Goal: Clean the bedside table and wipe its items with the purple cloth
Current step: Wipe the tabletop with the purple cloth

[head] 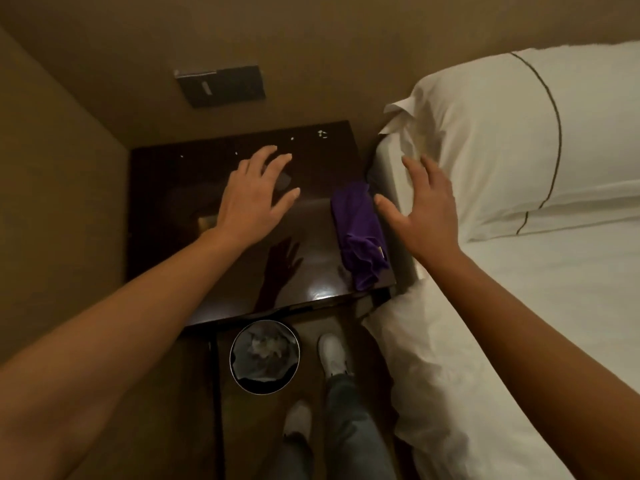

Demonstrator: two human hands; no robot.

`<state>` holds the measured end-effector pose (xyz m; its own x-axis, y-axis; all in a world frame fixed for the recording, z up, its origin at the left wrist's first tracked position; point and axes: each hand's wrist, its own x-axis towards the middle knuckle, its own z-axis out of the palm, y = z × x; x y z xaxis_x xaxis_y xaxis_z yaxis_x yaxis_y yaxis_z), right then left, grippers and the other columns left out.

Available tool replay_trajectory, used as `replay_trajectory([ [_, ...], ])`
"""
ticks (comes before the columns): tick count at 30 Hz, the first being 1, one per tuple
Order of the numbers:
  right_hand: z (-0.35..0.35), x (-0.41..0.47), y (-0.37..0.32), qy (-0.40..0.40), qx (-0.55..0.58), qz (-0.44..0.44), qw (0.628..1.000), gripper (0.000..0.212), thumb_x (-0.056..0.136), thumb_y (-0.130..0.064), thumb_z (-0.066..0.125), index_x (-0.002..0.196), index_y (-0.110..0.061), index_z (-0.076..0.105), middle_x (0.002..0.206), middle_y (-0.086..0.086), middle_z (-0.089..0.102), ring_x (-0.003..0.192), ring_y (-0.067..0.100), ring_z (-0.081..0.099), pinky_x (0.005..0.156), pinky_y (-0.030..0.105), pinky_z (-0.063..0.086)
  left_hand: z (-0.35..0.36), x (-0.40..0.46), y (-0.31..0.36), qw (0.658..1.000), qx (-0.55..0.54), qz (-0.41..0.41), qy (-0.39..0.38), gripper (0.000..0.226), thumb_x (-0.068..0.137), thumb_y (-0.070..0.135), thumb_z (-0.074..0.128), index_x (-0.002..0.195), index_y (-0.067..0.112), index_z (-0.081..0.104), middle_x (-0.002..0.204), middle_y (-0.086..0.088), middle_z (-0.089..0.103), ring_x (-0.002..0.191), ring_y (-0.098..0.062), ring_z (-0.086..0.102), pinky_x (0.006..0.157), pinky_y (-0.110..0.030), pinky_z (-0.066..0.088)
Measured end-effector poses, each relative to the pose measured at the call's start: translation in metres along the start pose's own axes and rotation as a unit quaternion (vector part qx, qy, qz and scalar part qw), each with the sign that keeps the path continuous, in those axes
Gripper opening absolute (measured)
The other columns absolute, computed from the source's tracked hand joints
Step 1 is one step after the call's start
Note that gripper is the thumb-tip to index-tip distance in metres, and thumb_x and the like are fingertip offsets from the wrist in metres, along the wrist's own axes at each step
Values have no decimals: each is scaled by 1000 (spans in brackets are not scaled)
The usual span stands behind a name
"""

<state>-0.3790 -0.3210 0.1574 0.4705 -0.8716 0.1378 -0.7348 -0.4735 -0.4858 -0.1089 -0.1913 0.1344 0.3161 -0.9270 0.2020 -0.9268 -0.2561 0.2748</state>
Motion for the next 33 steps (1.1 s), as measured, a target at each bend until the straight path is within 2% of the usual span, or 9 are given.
replay_trajectory([
  [4, 25, 22, -3, -26, 26, -14, 999, 76, 91, -62, 60, 154, -25, 38, 162, 11, 34, 149, 30, 33, 118, 48, 36, 8, -4, -7, 998, 0, -56, 8, 56, 98, 50, 51, 147, 23, 41, 141, -8, 45, 118, -27, 50, 96, -42, 46],
  [7, 37, 32, -2, -52, 32, -19, 998, 76, 91, -62, 59, 154, -27, 36, 162, 9, 33, 149, 29, 34, 118, 47, 37, 13, -9, -8, 996, -2, -92, -15, 57, 98, 51, 51, 147, 23, 41, 146, -7, 41, 124, -28, 47, 100, -43, 44],
  [11, 54, 42, 8, -102, 4, -3, 995, 74, 93, -56, 62, 155, -24, 37, 160, 12, 36, 145, 34, 37, 115, 52, 40, 24, -20, -16, 992, -3, -124, -27, 56, 98, 50, 51, 146, 21, 42, 148, -7, 40, 128, -28, 46, 102, -45, 46],
  [18, 105, 32, 32, -223, -61, 12, 973, 74, 94, -52, 62, 157, -27, 33, 165, 17, 27, 148, 42, 30, 112, 55, 39, 71, -43, -26, 976, 47, -158, -139, 59, 98, 52, 50, 148, 22, 39, 157, -10, 34, 143, -32, 34, 115, -51, 35],
  [22, 141, 31, 43, -263, -88, 12, 961, 79, 91, -57, 63, 157, -32, 28, 167, 14, 21, 150, 41, 26, 112, 59, 40, 94, -50, -29, 972, 52, -150, -176, 60, 99, 50, 53, 149, 18, 40, 156, -13, 35, 143, -34, 34, 115, -52, 33],
  [25, 163, 31, 46, -290, -120, 19, 949, 89, 87, -56, 69, 158, -29, 23, 167, 18, 18, 147, 46, 27, 110, 60, 40, 101, -51, -32, 968, 60, -146, -197, 59, 99, 49, 51, 148, 17, 41, 157, -14, 34, 143, -35, 34, 115, -51, 33],
  [27, 171, 30, 46, -280, -158, 6, 947, 92, 84, -53, 73, 157, -26, 23, 164, 22, 21, 144, 49, 31, 108, 61, 39, 104, -49, -33, 966, 64, -135, -209, 59, 100, 50, 49, 148, 16, 42, 157, -14, 34, 143, -34, 33, 115, -50, 32],
  [30, 177, 29, 45, -251, -181, -19, 951, 85, 83, -43, 75, 152, -23, 31, 157, 22, 31, 133, 48, 41, 100, 58, 47, 108, -46, -33, 964, 73, -106, -235, 63, 100, 52, 45, 150, 15, 39, 159, -12, 31, 145, -33, 31, 116, -49, 30],
  [33, 177, 42, 45, -256, -139, -3, 957, 76, 83, -34, 77, 148, -22, 38, 150, 19, 38, 128, 43, 47, 90, 53, 56, 114, -43, -34, 963, 72, -98, -242, 67, 100, 54, 43, 151, 13, 37, 159, -12, 31, 145, -32, 30, 116, -49, 30],
])
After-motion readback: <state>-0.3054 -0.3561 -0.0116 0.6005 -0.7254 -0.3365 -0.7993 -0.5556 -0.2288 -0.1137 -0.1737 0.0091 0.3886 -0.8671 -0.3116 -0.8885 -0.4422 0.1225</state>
